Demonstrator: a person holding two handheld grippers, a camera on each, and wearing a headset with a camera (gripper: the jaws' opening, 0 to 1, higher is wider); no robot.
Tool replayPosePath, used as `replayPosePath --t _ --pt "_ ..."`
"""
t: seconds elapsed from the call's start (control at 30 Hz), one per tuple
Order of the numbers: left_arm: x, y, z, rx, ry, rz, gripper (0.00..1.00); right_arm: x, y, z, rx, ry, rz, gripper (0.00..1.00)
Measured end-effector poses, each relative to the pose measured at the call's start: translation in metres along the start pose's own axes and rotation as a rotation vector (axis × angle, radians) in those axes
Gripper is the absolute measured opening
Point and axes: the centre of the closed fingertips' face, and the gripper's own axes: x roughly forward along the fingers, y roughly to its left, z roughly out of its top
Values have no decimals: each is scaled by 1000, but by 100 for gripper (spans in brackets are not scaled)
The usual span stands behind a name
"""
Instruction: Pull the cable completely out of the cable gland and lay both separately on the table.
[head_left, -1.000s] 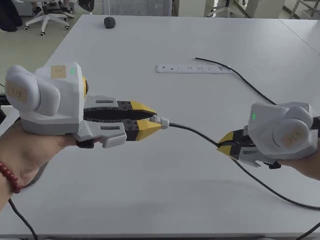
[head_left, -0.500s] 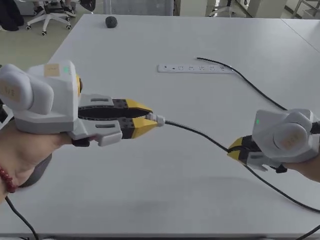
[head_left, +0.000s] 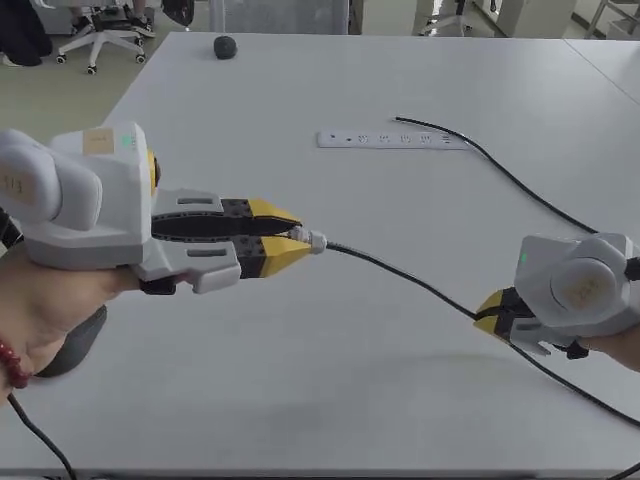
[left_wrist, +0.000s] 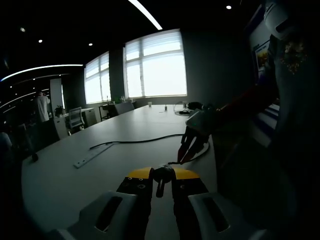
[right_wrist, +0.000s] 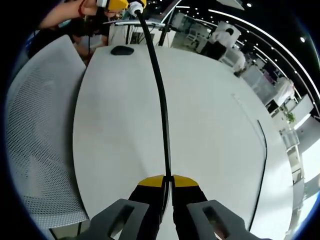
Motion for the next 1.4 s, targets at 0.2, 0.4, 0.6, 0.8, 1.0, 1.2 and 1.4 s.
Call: replayPosePath --t 0.2,0.4,0.6,0.8,1.0,1.2,1.4 --pt "0 0 3 -2 -7 1 15 0 2 0 12 -4 6 0" --pt "-1 0 0 -8 -3 4 15 -1 2 3 22 -19 -3 6" --pt "2 -3 -1 -11 0 1 15 -8 0 20 19 -67 -18 12" --pt "4 -3 0 -13 -6 -2 15 -26 6 69 3 -193 -20 9" --pt "5 -6 2 -15 -13 -10 15 -52 26 141 -51 -420 41 7" --pt "6 -10 5 -13 -19 -21 15 -55 38 166 -157 -449 53 8" --pt "7 -13 9 -13 -31 -29 15 -55 41 175 -176 -466 61 10"
